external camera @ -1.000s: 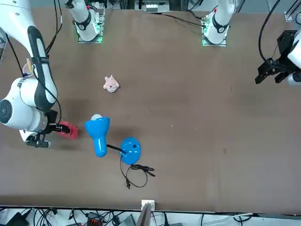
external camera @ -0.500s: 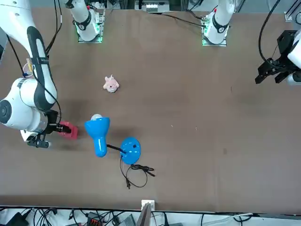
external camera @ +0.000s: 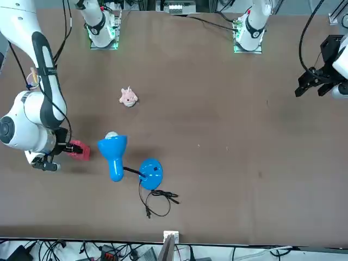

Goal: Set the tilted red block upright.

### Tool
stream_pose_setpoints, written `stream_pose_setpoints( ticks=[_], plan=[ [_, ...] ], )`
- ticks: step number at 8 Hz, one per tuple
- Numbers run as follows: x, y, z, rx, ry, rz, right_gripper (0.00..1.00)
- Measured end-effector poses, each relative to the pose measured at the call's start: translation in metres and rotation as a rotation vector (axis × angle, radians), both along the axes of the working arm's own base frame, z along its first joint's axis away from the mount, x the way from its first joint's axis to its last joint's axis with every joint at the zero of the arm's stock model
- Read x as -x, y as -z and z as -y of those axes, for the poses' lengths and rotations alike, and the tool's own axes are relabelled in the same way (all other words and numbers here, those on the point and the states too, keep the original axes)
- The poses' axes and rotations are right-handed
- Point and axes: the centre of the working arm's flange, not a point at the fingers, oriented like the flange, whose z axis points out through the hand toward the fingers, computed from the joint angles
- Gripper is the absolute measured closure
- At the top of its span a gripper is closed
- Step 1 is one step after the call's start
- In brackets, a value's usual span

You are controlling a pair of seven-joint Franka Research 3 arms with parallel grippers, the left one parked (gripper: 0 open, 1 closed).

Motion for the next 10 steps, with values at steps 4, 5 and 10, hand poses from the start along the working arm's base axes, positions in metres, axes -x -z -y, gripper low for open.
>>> stream_pose_setpoints(
  ticks=[4, 5, 10],
  plan=[
    [-0.0008, 0.0022, 0.0002, 0.001, 0.000, 0.005, 0.31],
    [-0.0011, 0.0028, 0.0003, 0.001, 0.000, 0.007, 0.31],
    [-0.0014, 0.0052, 0.0020, 0.008, -0.005, 0.008, 0.31]
  ],
)
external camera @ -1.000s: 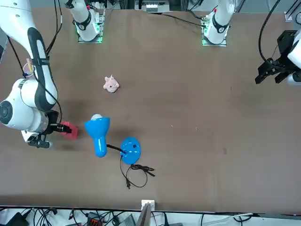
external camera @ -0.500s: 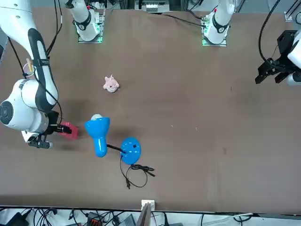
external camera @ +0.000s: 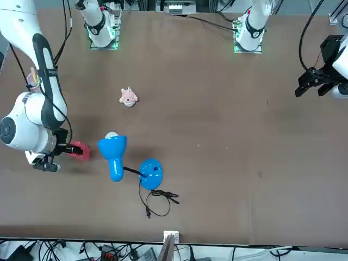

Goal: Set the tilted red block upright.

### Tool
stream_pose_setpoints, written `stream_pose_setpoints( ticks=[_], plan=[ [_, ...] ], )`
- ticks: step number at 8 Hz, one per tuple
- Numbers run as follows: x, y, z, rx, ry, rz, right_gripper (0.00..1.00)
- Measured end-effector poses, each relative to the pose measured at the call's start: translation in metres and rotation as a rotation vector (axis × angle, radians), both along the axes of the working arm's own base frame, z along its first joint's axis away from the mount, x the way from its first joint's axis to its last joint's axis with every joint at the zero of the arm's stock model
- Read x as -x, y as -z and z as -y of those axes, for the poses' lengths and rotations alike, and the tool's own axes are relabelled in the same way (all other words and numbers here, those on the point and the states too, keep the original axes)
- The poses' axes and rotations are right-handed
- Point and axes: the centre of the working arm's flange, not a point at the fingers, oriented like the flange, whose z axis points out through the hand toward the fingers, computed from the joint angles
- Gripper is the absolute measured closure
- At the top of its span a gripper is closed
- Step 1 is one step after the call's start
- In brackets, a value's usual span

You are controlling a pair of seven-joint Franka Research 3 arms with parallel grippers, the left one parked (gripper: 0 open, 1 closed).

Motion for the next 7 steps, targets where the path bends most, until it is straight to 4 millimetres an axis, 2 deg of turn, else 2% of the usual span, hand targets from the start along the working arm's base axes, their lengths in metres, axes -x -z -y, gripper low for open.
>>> stream_pose_setpoints(
  ticks=[7],
  plan=[
    [-0.0001, 0.0000, 0.0006, 0.007, -0.006, 0.001, 0.31]
  ],
)
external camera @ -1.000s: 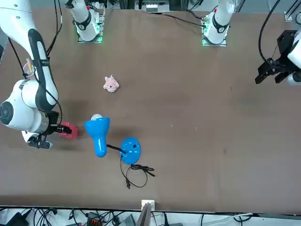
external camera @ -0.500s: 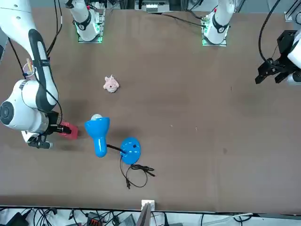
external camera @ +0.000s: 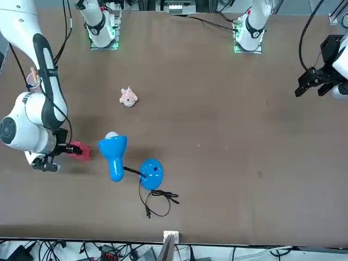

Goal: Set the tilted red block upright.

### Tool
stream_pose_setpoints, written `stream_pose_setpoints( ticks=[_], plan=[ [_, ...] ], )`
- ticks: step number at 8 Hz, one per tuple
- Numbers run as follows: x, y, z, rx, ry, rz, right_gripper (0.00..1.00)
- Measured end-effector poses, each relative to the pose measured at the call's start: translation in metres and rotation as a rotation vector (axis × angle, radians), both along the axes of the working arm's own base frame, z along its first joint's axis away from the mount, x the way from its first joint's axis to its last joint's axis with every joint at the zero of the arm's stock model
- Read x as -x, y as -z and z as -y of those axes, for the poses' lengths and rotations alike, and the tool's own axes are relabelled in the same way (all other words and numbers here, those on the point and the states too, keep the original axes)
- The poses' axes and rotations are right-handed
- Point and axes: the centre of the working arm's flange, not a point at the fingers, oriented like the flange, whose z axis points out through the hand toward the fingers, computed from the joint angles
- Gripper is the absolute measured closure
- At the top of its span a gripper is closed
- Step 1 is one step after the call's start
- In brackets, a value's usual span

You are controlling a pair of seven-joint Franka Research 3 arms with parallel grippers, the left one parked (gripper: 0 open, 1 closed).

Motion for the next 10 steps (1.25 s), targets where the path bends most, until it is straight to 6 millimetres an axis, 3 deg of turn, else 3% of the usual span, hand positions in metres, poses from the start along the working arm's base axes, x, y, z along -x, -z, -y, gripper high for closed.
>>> stream_pose_setpoints(
  ticks=[10],
  plan=[
    [0.0003, 0.0026, -0.0013, -0.001, -0.008, -0.004, 0.30]
  ],
)
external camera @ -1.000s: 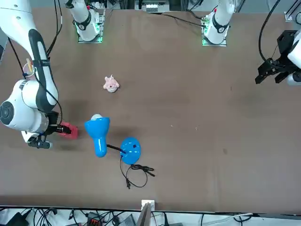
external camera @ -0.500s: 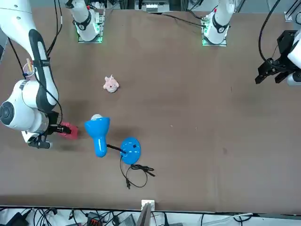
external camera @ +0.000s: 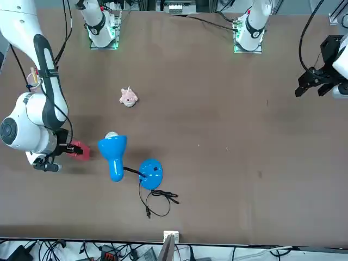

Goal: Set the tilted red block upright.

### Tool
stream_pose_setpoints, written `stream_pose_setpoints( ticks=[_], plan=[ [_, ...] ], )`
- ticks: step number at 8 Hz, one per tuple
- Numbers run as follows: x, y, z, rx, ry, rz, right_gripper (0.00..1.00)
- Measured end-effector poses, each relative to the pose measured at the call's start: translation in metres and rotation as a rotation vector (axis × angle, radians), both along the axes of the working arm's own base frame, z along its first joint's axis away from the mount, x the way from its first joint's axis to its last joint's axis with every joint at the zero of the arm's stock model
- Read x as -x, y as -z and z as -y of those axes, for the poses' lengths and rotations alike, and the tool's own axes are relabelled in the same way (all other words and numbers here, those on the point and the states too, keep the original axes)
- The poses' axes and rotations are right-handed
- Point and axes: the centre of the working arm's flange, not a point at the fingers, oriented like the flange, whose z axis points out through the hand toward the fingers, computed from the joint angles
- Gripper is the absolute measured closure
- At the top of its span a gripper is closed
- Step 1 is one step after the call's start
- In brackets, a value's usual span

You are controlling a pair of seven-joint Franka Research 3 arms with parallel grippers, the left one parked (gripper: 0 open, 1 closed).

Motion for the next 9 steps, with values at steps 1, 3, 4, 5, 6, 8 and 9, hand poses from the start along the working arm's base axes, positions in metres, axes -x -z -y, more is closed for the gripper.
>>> stream_pose_setpoints(
  ticks=[1, 3, 4, 5, 6, 8, 9],
  plan=[
    [0.0000, 0.0000, 0.0004, 0.000, -0.010, 0.001, 0.22],
    [0.0000, 0.0000, 0.0010, 0.000, -0.021, 0.002, 0.04],
    [-0.0001, -0.0002, 0.0009, -0.001, -0.020, 0.002, 0.00],
    [-0.0004, -0.0007, 0.0009, -0.001, -0.020, 0.003, 0.00],
    [-0.0010, -0.0017, 0.0008, 0.000, -0.021, 0.005, 0.00],
    [-0.0020, -0.0036, 0.0006, 0.000, -0.022, 0.009, 0.00],
    [-0.0030, -0.0069, 0.0006, 0.000, -0.024, 0.016, 0.00]
  ],
)
